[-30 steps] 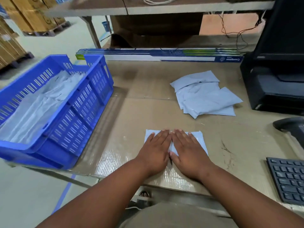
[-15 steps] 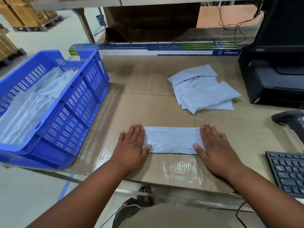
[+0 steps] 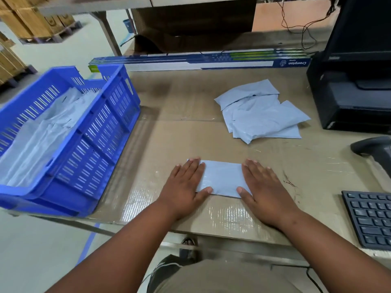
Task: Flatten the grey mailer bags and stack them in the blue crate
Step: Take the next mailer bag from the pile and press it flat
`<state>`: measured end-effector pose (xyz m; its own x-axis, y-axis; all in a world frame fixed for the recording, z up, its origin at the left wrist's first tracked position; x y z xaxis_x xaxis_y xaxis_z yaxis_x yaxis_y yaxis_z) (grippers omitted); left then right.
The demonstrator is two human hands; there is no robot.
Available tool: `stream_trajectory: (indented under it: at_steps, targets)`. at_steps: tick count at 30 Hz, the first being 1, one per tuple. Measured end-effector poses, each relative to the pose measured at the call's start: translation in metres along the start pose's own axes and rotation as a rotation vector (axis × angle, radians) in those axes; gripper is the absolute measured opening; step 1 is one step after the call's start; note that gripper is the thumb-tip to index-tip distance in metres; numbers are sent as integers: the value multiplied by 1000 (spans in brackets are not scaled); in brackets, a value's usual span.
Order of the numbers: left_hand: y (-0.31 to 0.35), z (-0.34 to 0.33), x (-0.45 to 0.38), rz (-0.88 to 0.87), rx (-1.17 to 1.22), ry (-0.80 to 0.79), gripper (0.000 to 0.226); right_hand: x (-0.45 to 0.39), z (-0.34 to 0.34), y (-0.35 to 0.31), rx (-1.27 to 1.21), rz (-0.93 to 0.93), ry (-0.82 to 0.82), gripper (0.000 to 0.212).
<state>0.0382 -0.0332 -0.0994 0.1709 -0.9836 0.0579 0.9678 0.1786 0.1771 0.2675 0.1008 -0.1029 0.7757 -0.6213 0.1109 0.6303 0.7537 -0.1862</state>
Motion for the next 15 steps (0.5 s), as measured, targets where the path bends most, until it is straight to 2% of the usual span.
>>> stream_trajectory:
  at_steps: [3,6,9,11,15]
  targets:
    - [-6,14,-4,24,22,-66,79,2,5,6,-34,-4,-20,83]
    - [4,42,-23,60,-57,-61,83,-7,23,4,-20,-13,-45,87]
    - [20,62,-48,109,-128,-193,98,-24,45,2,20,-3,-55,95]
    - [25,70,-62,138,-214,-279,98,-38,54,-4,59,-12,-114,97]
    - [39,78,-80,161,-280,-397,79,-52,63,-7,37,-49,-167,68]
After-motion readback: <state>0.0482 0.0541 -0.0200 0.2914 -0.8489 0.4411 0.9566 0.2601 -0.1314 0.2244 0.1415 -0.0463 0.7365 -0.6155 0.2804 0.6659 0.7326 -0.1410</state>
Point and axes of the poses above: each hand's wrist, its own x-axis away from the middle knuckle, its own z-axis out of the back of the hand, y = z × x, the point moved 4 cm from there along -x, towards the middle knuckle, and after that the axes turned 1 degree about -y, right-handed, at the moved point
